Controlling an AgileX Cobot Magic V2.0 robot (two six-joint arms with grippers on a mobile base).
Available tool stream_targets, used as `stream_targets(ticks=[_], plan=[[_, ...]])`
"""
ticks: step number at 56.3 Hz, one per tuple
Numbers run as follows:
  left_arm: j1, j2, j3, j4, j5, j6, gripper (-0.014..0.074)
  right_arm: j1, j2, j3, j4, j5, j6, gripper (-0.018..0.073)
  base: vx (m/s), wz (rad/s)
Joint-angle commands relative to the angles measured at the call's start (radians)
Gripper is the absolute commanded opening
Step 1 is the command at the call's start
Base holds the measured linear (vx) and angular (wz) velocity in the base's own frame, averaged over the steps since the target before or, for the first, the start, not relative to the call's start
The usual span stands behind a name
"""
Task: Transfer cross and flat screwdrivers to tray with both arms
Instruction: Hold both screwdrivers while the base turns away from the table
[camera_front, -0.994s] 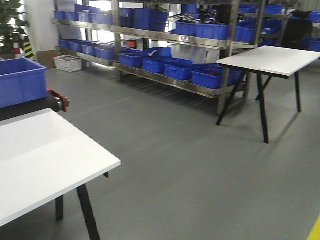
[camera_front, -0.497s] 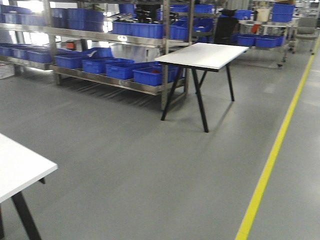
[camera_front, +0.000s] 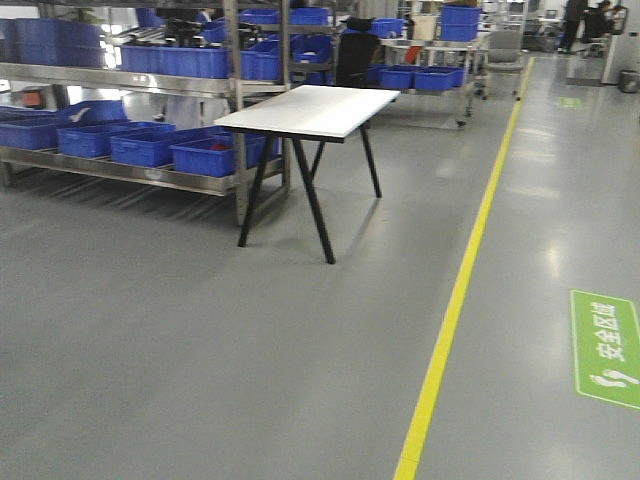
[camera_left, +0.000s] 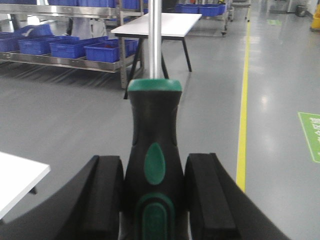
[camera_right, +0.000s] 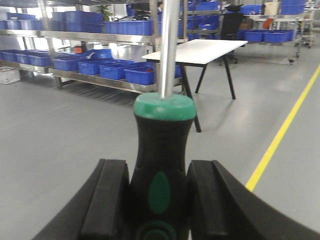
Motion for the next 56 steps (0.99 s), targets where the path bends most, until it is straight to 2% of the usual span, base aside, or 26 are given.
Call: stream_targets(ticks=[1, 25, 56], plan=[[-0.004, 0.011, -0.029, -0.005, -0.099, 0.001, -0.0003, -0.002, 0.004, -0.026, 0.016, -0.091, -0.003, -0.0008, 0.16, -0.31], [-0.004, 0.011, -0.029, -0.005, -0.099, 0.001, -0.0003, -0.002, 0.004, -0.026, 0.016, -0.091, -0.003, -0.0008, 0.23, -0.15], [-0.004, 0.011, -0.029, -0.005, -0.099, 0.001, -0.0003, -0.002, 0.004, -0.026, 0.016, -0.092, -0.003, -0.0008, 0.40, 0.17]])
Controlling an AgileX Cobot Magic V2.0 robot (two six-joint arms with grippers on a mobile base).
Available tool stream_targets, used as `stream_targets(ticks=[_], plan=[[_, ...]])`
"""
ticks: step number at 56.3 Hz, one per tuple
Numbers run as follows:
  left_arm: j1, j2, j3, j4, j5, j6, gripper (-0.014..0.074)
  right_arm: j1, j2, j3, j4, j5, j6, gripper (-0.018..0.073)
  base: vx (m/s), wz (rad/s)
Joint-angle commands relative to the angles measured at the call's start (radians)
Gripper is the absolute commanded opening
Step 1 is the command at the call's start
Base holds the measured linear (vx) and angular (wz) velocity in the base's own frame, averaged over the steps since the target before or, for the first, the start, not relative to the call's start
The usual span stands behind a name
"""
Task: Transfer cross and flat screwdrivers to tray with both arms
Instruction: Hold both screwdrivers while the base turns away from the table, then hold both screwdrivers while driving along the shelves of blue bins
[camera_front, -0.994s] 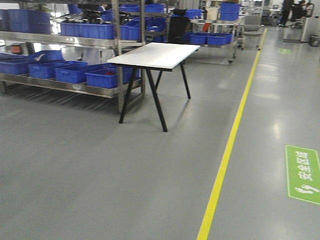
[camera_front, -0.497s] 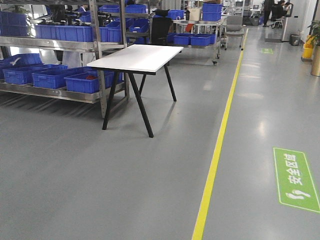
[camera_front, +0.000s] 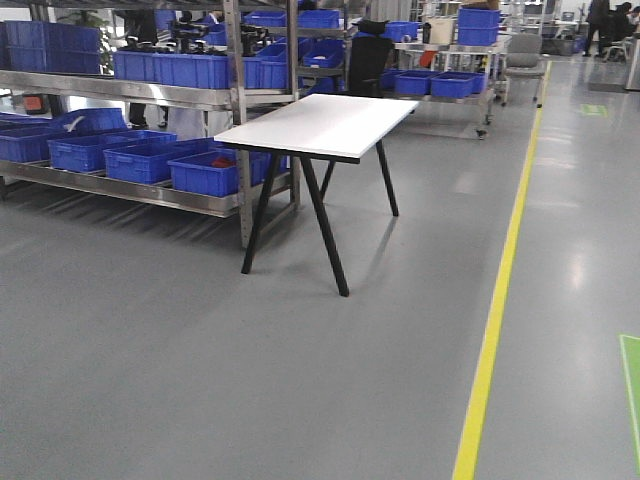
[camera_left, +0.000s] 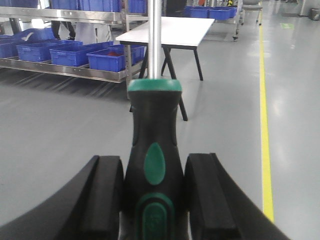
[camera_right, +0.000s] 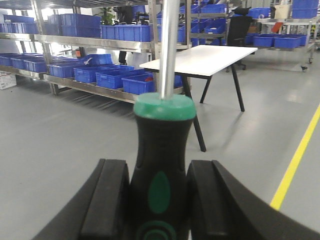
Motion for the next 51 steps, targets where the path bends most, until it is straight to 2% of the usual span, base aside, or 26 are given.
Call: stream_targets(ticks=[1, 51], plan=[[-0.004, 0.011, -0.029, -0.002, -0.099, 0.001, -0.0003, -0.002, 0.010, -0.026, 0.016, -0.091, -0.003, -0.0008, 0.45, 0.17], [-0.004, 0.013, -0.029, -0.002, -0.097, 0.001, -0.0003, -0.002, 0.009, -0.026, 0.017, -0.089, -0.003, -0.0008, 0.50, 0.14]])
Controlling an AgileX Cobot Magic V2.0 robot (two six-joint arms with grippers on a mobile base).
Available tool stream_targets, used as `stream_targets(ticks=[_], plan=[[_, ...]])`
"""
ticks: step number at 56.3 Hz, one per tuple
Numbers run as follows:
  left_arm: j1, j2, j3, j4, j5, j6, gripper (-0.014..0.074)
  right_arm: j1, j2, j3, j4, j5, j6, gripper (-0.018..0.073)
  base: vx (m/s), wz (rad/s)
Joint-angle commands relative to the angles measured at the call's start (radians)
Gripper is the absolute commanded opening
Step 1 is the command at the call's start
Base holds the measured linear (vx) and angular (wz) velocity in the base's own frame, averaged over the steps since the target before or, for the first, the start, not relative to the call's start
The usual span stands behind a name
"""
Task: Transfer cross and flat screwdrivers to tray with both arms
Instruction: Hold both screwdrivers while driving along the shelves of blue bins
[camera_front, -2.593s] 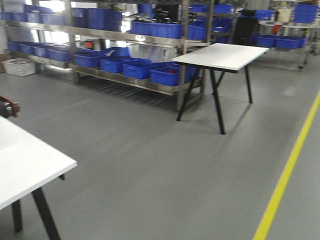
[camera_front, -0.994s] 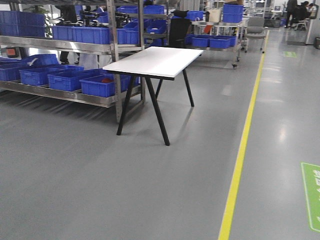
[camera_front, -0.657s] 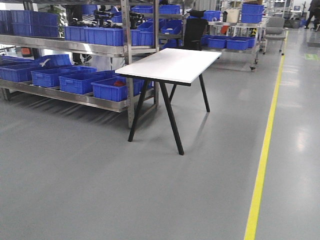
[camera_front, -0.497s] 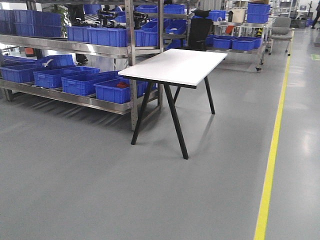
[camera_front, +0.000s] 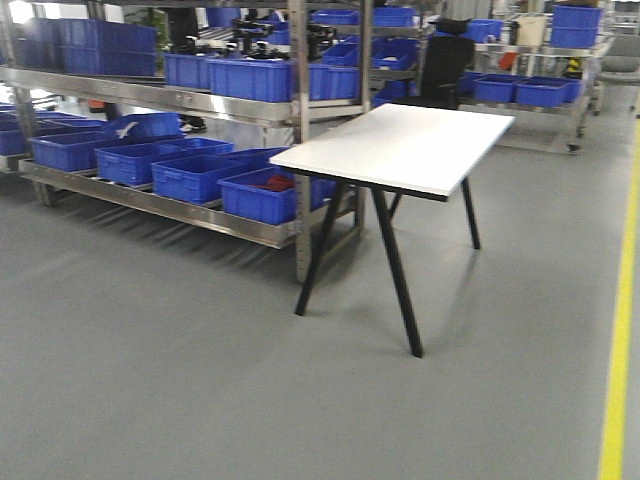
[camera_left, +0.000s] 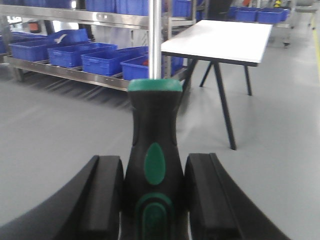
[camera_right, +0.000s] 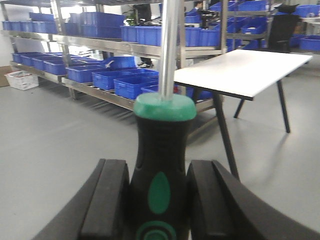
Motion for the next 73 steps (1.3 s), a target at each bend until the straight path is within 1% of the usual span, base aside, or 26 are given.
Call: stream_targets(ticks=[1, 15, 47, 73], plan=[[-0.004, 0.013, -0.029, -0.002, -0.097, 0.001, -0.0003, -0.002, 0.009, -0.026, 0.017, -0.089, -0.003, -0.0008, 0.52, 0.34], [-0.004, 0.013, -0.029, -0.002, -0.097, 0.001, -0.0003, -0.002, 0.009, -0.026, 0.017, -0.090, -0.003, -0.0008, 0.53, 0.47], [-0.004, 0.013, -0.029, -0.002, -0.095, 0.001, -0.0003, -0.002, 0.009, -0.026, 0.016, -0.089, -0.003, -0.0008, 0.55, 0.63], [-0.004, 0.012, -0.029, -0.002, -0.095, 0.001, -0.0003, -0.002, 0.012, -0.026, 0.016, -0.090, -0.003, -0.0008, 0.58, 0.35]])
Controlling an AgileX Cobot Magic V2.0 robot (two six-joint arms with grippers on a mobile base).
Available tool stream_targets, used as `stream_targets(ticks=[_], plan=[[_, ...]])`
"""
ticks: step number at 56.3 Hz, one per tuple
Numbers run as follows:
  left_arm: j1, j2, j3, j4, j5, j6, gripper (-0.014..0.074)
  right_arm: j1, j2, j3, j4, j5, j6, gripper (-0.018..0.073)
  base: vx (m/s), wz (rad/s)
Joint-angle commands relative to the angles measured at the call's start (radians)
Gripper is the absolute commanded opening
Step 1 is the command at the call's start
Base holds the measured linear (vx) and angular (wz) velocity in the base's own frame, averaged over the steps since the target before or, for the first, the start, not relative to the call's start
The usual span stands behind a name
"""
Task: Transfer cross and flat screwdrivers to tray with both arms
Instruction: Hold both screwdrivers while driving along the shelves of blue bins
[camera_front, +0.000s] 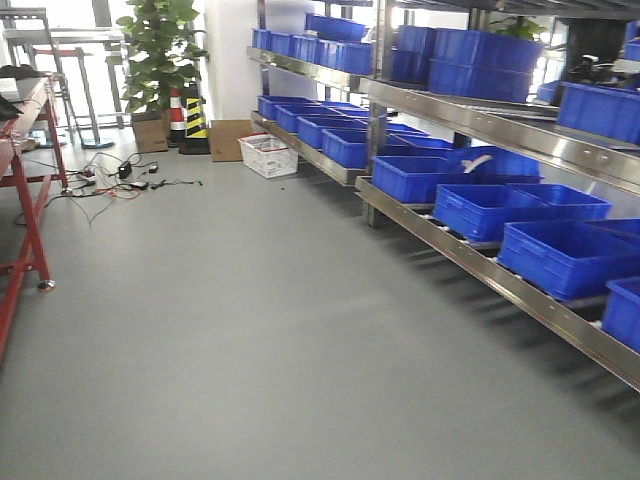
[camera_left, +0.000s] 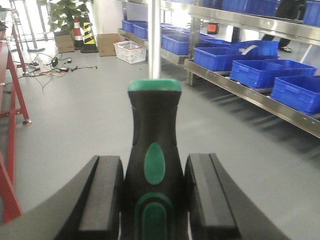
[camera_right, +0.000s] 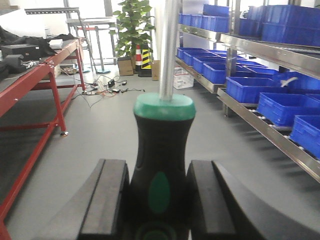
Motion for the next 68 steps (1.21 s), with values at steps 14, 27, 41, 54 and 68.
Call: stream_targets(ticks=[14, 27, 41, 54, 68], plan=[[-0.004, 0.012, -0.030, -0.002, -0.095, 0.001, -0.0003, -0.002, 0.012, -0.028, 0.016, -0.090, -0.003, -0.0008, 0.59, 0.15], [-0.004, 0.012, -0.030, -0.002, -0.095, 0.001, -0.0003, -0.002, 0.012, -0.028, 0.016, -0.090, -0.003, -0.0008, 0.60, 0.08], [-0.004, 0.012, -0.030, -0.002, -0.095, 0.001, -0.0003, -0.002, 0.012, -0.028, 0.016, -0.090, -0.003, -0.0008, 0.63, 0.05], [-0.004, 0.012, -0.030, -0.002, -0.095, 0.001, -0.0003, -0.002, 0.012, -0.028, 0.016, -0.091, -0.003, -0.0008, 0.63, -0.02], [-0.004, 0.012, -0.030, -0.002, -0.095, 0.001, -0.0003, -0.002, 0.012, -0.028, 0.016, -0.091, -0.003, -0.0008, 0.63, -0.08]])
